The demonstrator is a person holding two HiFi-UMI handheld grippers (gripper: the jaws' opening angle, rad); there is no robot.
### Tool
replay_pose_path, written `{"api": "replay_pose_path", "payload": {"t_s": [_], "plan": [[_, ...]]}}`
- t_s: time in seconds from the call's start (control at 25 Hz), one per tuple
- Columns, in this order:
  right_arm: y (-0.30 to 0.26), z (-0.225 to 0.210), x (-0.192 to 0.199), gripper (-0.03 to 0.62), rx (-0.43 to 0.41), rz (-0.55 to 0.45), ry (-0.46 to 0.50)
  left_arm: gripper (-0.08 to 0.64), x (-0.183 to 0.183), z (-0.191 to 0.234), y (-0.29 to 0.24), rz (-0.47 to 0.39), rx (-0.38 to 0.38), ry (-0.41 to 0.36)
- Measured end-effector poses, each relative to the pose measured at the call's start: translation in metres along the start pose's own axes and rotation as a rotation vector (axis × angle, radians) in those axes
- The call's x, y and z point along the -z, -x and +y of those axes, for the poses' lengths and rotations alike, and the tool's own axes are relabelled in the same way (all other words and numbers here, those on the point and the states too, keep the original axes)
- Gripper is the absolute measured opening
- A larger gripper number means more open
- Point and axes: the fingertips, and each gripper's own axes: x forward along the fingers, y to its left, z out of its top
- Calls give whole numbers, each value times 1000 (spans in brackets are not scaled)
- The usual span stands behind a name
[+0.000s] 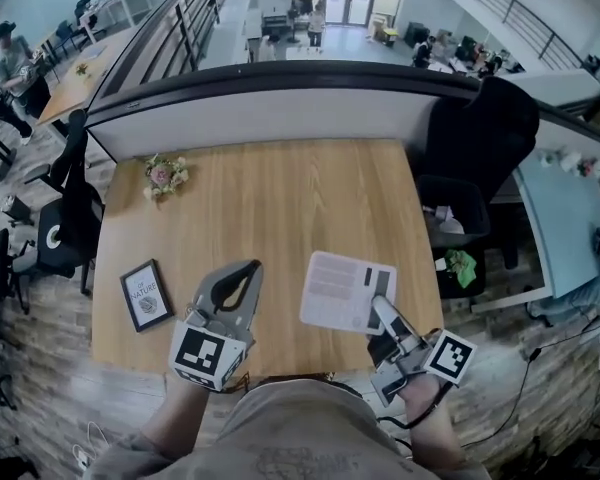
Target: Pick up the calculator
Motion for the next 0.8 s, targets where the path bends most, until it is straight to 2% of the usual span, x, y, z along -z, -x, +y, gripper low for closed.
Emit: {"api": "replay_pose_path", "payload": {"t_s": [0.2,0.44,0.8], "plan": [[2,-15,15,64,54,45,-12,2,10,-3,8,25,-4,12],[-5,-2,14,64,14,40,-10,2,13,-4,17,35,-7,11],[-1,-6,21,64,21,44,-6,2,13,-5,21,21,-15,21]]}}
